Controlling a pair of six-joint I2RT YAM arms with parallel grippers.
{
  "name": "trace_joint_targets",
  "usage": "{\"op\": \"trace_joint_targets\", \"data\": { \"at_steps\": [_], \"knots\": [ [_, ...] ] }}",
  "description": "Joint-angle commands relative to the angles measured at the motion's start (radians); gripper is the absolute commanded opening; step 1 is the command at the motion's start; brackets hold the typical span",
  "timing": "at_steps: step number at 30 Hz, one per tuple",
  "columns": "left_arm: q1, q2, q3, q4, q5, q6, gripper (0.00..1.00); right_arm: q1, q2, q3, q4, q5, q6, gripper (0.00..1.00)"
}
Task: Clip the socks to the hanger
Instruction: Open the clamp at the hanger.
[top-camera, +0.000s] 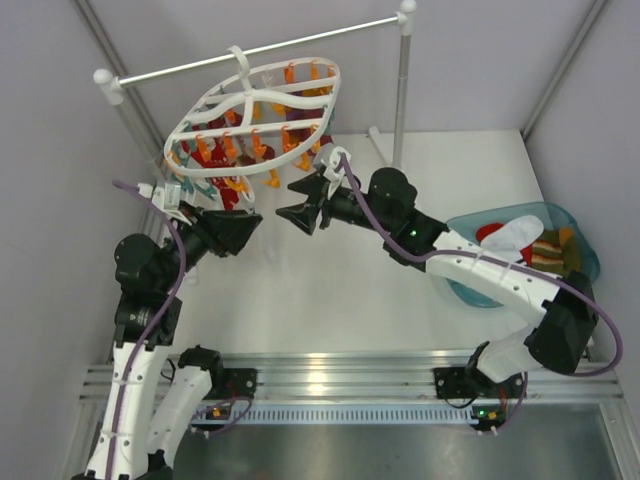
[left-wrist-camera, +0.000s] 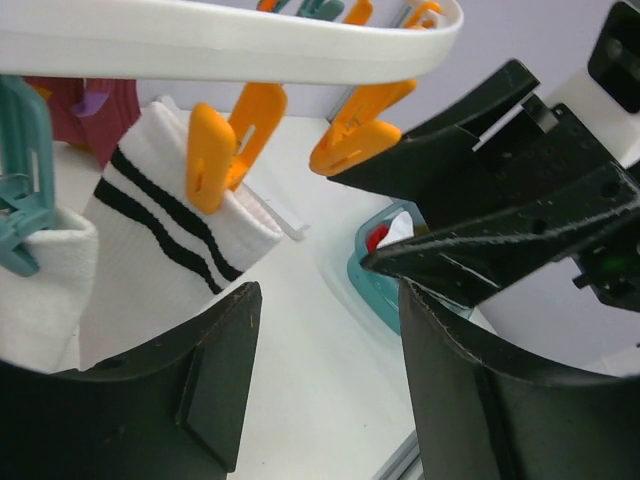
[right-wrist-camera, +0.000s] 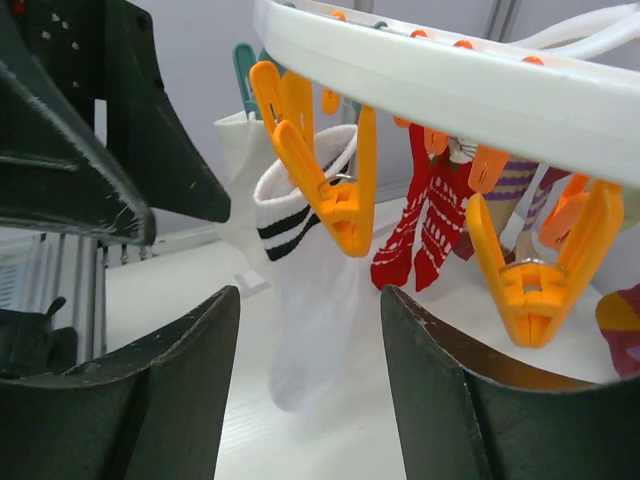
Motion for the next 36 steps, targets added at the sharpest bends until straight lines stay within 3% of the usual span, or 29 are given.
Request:
{"op": "trace_joint_targets", "data": {
  "at_steps": [1, 8, 23, 36],
  "knots": [
    [0.000, -0.008, 0.035, 0.047, 0.102, 0.041, 0.62, 0.004, 0.023, 0.082, 0.100, -0.003, -0.080, 0.58],
    [0.000, -0.004, 0.050, 0.083, 0.210, 0.013, 0.61, 0.015, 0.064, 0.128, 0.125, 0.008, -0.116, 0.58],
    [0.000, 0.082, 0.173, 0.075, 0.001, -0.066, 0.54, 0.064, 0.103, 0.150, 0.123, 0.041, -0.239, 0.49],
    [-0.001, 0.122, 0.188, 0.116, -0.063, -0.063, 0.54, 0.110, 0.114, 0.185, 0.086, 0.106, -0.258, 0.43]
  ]
}}
